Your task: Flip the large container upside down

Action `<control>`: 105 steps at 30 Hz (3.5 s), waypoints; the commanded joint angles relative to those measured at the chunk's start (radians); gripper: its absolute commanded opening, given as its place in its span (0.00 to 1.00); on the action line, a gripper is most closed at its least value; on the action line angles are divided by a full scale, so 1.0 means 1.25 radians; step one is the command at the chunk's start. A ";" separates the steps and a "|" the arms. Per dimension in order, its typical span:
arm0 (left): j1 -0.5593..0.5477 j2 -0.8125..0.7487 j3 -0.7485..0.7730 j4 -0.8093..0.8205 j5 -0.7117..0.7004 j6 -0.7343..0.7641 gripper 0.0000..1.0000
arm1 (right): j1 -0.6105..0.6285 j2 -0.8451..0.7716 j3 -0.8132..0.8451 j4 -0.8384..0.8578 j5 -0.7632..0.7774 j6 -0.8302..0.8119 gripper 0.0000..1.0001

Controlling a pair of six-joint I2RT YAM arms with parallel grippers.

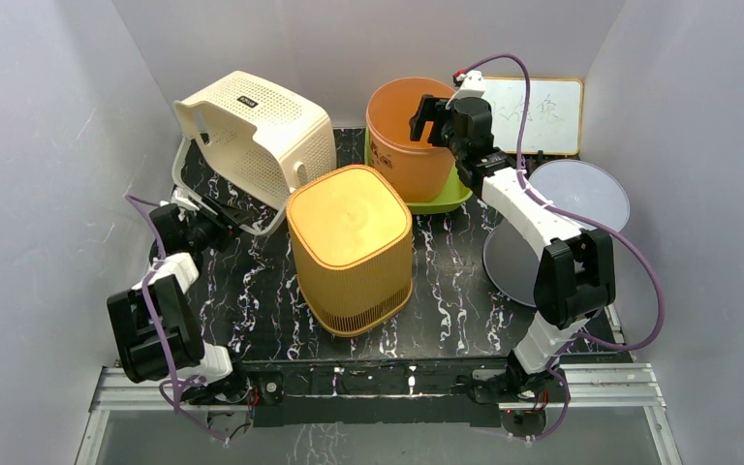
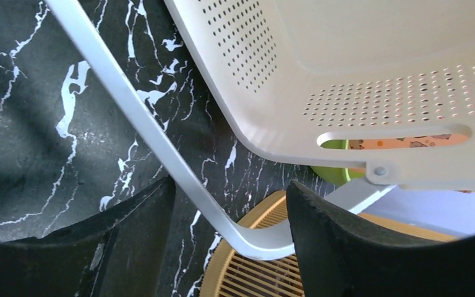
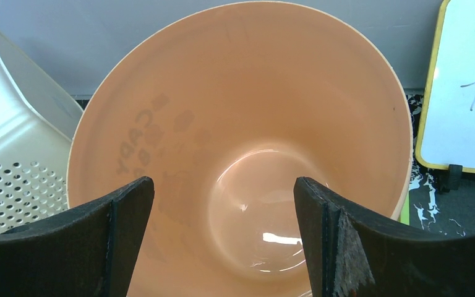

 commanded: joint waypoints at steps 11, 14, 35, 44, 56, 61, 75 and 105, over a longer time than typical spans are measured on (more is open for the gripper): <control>0.000 -0.190 0.041 -0.364 -0.068 0.161 0.72 | -0.003 -0.002 -0.007 0.009 0.004 -0.001 0.82; 0.001 -0.207 0.031 -0.321 -0.113 0.140 0.70 | -0.003 -0.001 -0.011 0.014 0.003 -0.001 0.82; -0.060 -0.078 0.148 0.217 -0.063 -0.172 0.85 | -0.003 0.017 -0.006 0.013 0.002 -0.002 0.82; -0.183 0.047 0.264 0.461 -0.159 -0.321 0.86 | -0.004 0.024 0.005 0.008 -0.006 0.009 0.82; -0.259 0.269 0.376 0.581 -0.198 -0.358 0.80 | -0.006 0.022 0.013 -0.009 0.032 -0.037 0.83; -0.260 0.301 0.407 0.616 -0.161 -0.377 0.44 | -0.009 0.027 0.017 -0.010 0.030 -0.037 0.83; -0.260 0.377 0.459 0.925 -0.090 -0.478 0.00 | -0.009 0.066 0.037 -0.013 0.028 -0.039 0.83; -0.258 0.420 0.747 1.116 -0.087 -0.659 0.00 | -0.017 0.036 0.042 -0.031 0.066 -0.044 0.83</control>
